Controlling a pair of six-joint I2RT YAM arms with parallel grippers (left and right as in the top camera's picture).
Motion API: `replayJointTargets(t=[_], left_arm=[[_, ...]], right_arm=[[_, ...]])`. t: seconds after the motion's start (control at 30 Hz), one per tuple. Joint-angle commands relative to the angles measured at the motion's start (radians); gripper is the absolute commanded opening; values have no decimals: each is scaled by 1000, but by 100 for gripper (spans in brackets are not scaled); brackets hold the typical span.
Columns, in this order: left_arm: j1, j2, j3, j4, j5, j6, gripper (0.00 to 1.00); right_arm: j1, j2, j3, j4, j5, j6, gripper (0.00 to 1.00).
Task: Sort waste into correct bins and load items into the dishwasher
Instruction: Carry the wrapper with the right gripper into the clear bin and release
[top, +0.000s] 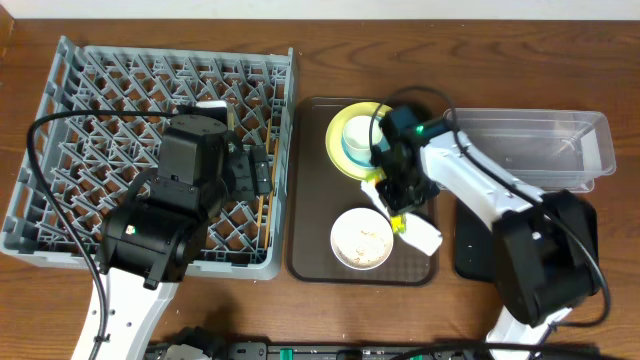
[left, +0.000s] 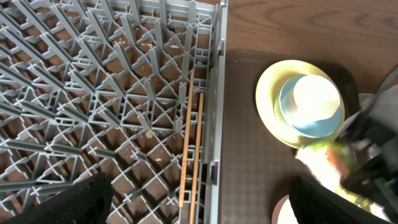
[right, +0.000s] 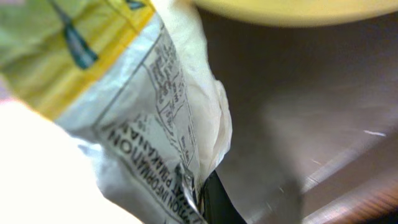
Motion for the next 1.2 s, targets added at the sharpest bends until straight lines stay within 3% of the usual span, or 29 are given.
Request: replayJointTargets(t=[0.0,0.2,0.4,0.47,0.6,0.8,0.93,1.03,1.17], left_arm=[[4,1,18,-2,-1,-2,93],[4,1,18,-2,-1,-2,93],[4,1,18,-2,-1,-2,93],[4,1,18,-2,-1,-2,93],[4,1,18,-2,-1,-2,93],[4,1,18,-2,-1,-2,93],[4,1,18,-2,-1,-2,93],[4,1,18,-2,-1,-2,93],[4,1,18,-2,-1,-2,93]], right_arm=[[-42,-137,122,-37,10,12,1],[-211,-273,163,32,10,190,1],[-504,-277,144,137,9,579,1],[-601,-256,116,145,10,776,1],[-674,-232,58,185,10,935,1],[-694,-207,-32,332,10,939,11],[-694,-203,-59,376,9,892,33],[-694,-211,-50,394,-29,697,58],[-694,-238,-12,345,-102,521,69]])
